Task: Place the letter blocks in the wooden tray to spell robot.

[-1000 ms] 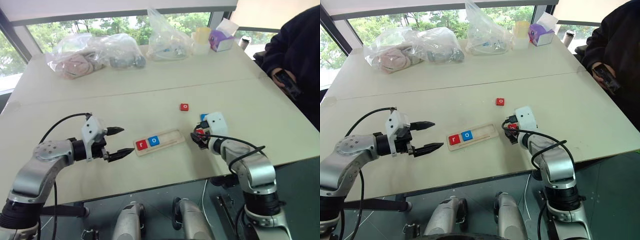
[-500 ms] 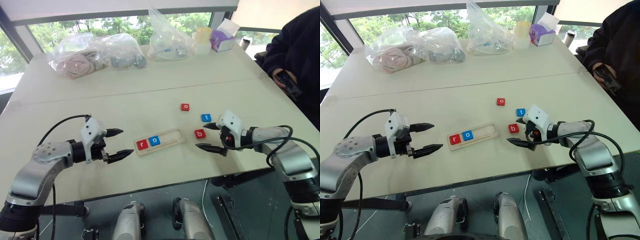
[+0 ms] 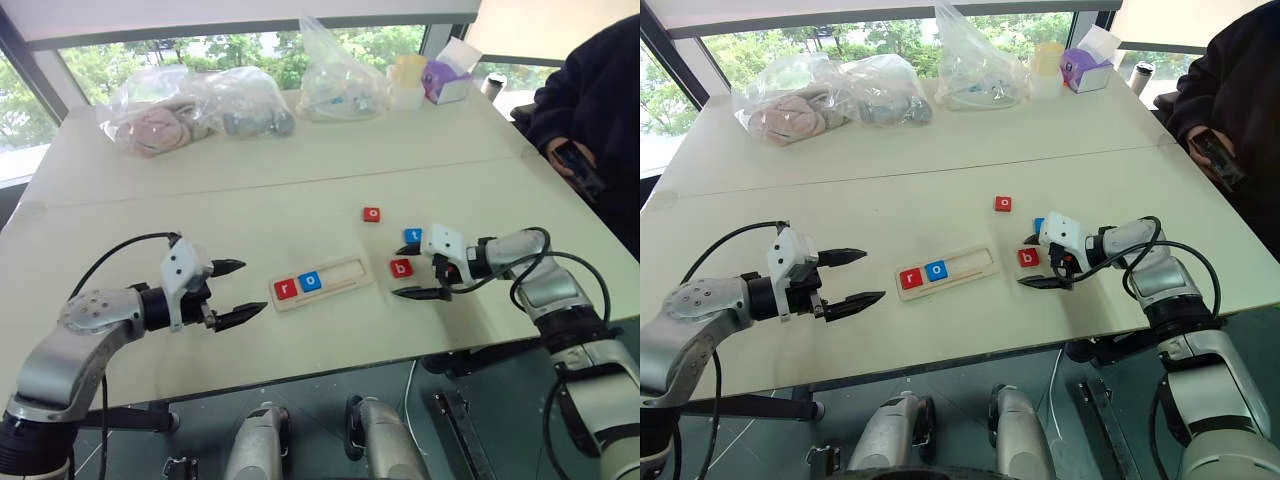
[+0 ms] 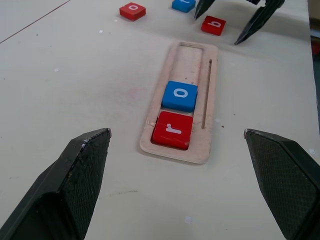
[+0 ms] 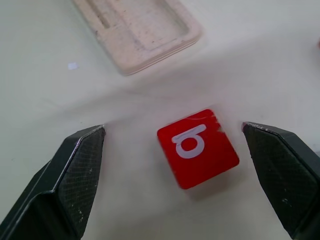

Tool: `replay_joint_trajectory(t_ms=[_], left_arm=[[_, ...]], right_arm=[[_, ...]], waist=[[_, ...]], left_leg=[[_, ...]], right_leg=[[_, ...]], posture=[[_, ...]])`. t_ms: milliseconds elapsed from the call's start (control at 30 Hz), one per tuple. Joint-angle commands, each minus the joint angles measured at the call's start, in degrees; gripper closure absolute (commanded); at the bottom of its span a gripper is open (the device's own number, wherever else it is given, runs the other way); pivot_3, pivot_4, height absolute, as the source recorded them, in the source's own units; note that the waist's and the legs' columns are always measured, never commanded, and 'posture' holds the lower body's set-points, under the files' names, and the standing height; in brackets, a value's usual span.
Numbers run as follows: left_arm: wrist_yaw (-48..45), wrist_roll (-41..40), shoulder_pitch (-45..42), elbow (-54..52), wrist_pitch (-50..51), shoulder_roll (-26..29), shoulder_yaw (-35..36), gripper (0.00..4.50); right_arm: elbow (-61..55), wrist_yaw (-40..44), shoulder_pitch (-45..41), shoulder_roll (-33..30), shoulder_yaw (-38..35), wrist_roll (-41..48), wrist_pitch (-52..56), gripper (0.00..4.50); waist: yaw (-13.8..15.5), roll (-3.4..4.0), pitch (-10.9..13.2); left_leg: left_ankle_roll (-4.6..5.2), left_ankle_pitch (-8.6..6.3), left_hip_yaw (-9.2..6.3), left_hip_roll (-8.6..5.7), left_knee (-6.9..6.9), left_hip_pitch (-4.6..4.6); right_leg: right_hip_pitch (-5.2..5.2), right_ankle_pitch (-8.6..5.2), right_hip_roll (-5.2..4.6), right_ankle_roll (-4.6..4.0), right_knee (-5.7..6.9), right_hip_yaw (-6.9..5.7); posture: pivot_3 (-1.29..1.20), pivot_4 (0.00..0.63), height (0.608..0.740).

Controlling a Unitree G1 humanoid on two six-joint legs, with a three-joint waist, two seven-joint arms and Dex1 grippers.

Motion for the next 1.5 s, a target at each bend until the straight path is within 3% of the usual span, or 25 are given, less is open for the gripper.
replay_joint_trajectory(t_ms=[33, 333, 467, 600, 1000, 1267, 1500], left_arm=[[0.8, -0.9, 0.6, -2.6, 0.1, 0.5, 2.2, 0.00], [1.8, -0.7, 2.2, -3.8, 0.0, 0.8, 2.8, 0.00], [2.1, -0.6, 2.2, -4.0, 0.0, 0.7, 2.8, 0.00], [2.3, -0.7, 2.2, -4.0, 0.0, 0.7, 2.7, 0.00], [2.0, -0.8, 1.9, -3.8, 0.0, 0.9, 2.6, 0.00], [2.6, -1.1, 2.5, -5.2, 0.5, 0.8, 2.7, 0.00], [3.8, -1.3, 4.2, -6.9, 1.1, 0.4, 3.4, 0.00]], right_arm=[[4.4, 1.1, -2.7, 0.1, 0.1, -2.0, -3.5, 0.01], [12.5, 2.5, -6.0, 0.8, -0.1, -4.3, -8.2, 0.01], [13.7, 3.3, -7.2, 1.9, -0.4, -4.1, -8.1, 1.29], [12.6, 4.0, -7.8, 3.1, -1.1, -3.1, -6.3, 3.31], [0.2, 7.4, -12.0, 7.9, 0.0, -1.1, 0.2, 3.31], [2.6, 8.5, -14.6, 13.9, 4.3, -3.5, -1.8, 3.31], [7.9, 8.5, -16.2, 15.4, 6.4, -6.4, -6.6, 3.31]], waist=[[0.0, 0.00, 0.0], [0.1, 0.00, 0.0], [0.0, 0.00, 0.0], [-0.1, 0.01, 0.0], [-0.1, 0.06, 0.0], [0.1, 0.06, 0.0], [-0.1, 0.07, 0.0]], left_leg=[[-0.02, 0.01, 0.00, 0.00, 0.01, 0.01], [-0.05, 0.01, -0.02, 0.01, 0.00, 0.58], [-0.05, 0.00, -0.06, 0.04, 0.00, 0.70], [-0.05, 0.01, -0.06, 0.05, 0.00, 0.73], [-0.05, 0.00, -0.05, 0.07, -0.05, 0.72], [-0.05, 0.00, -0.04, 0.06, -0.06, 0.68], [-0.06, 0.00, -0.03, 0.07, -0.08, 0.70]], right_leg=[[0.00, 0.00, 0.00, 0.00, 0.02, 0.00], [0.55, -0.02, -0.02, -0.01, -0.02, 0.00], [0.63, -0.03, -0.04, -0.01, -0.03, 0.00], [0.63, -0.02, -0.04, -0.02, 0.00, 0.00], [0.53, -0.01, -0.03, -0.02, 0.07, 0.00], [0.54, -0.01, -0.07, -0.04, 0.05, 0.00], [0.52, 0.00, -0.04, -0.04, 0.06, 0.00]], posture=[[0.00, 0.150, 0.725], [0.00, 0.150, 0.725], [0.00, 0.150, 0.725], [0.00, 0.150, 0.725], [0.00, 0.150, 0.725], [0.00, 0.150, 0.725], [0.00, 0.150, 0.725]])
